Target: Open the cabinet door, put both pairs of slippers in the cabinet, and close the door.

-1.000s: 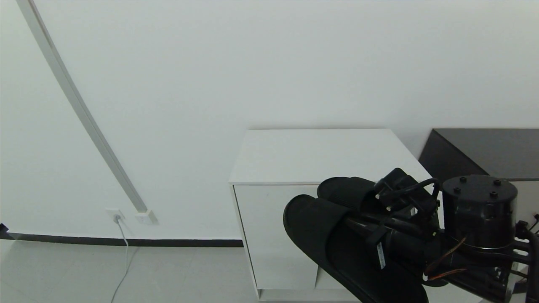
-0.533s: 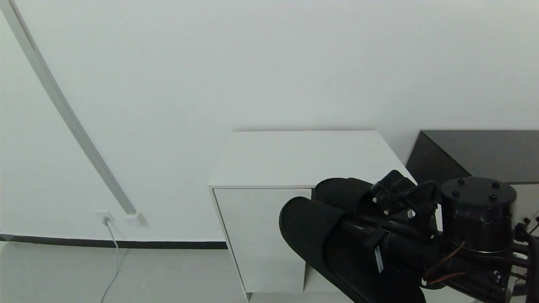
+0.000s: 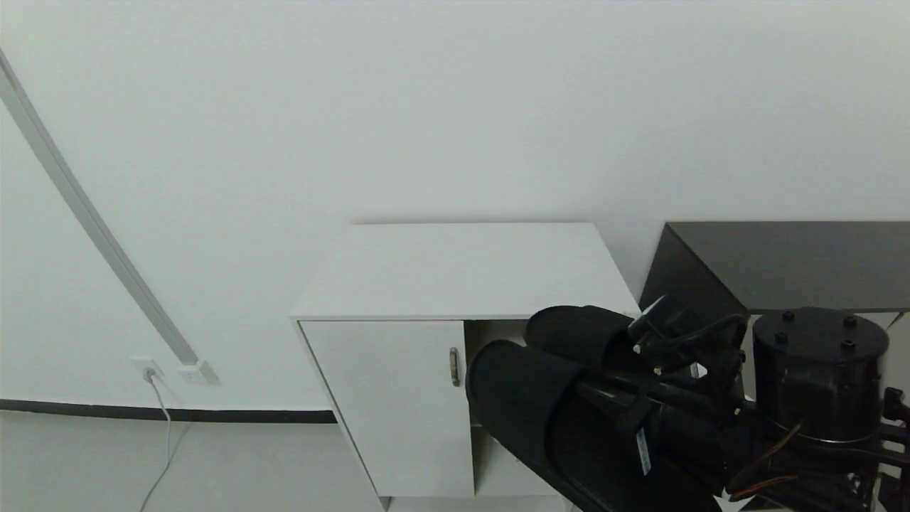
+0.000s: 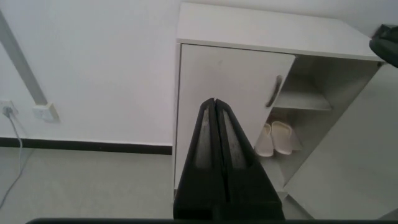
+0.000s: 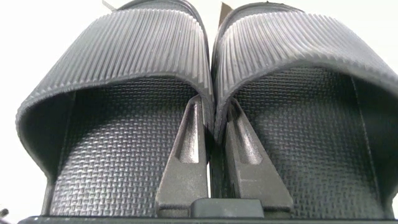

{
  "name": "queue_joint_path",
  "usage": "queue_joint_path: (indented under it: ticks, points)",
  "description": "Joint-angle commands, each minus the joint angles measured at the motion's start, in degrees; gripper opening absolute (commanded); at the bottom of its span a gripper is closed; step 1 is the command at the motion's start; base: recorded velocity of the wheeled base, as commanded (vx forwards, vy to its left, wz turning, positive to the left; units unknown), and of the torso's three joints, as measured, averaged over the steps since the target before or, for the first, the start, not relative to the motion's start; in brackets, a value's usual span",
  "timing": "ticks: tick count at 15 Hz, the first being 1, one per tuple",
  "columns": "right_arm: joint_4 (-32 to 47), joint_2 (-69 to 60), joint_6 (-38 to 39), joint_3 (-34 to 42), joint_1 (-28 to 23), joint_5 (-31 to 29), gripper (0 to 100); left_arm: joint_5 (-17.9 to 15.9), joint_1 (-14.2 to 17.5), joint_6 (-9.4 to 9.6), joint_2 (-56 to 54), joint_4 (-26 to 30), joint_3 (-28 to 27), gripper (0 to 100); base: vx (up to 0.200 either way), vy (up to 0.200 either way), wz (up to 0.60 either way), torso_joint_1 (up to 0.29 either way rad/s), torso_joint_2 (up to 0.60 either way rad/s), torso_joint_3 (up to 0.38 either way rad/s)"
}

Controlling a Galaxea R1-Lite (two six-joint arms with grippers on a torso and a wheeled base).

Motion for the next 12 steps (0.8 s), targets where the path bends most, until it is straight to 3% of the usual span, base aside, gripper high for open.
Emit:
queue_joint_path:
  ticks: [1, 12]
  points:
    - [0.1, -0.5, 0.1, 0.3, 0.9, 0.0, 0, 0.0, 0.0, -0.04, 0.1, 0.0, 0.0, 0, 0.000, 0.000, 0.00, 0.000, 0.00, 0.000]
    - [0.0, 1.0, 0.4, 1.1, 1.2, 0.2, 0, 0.1, 0.0, -0.31, 0.1, -0.1, 0.0, 0, 0.000, 0.000, 0.00, 0.000, 0.00, 0.000]
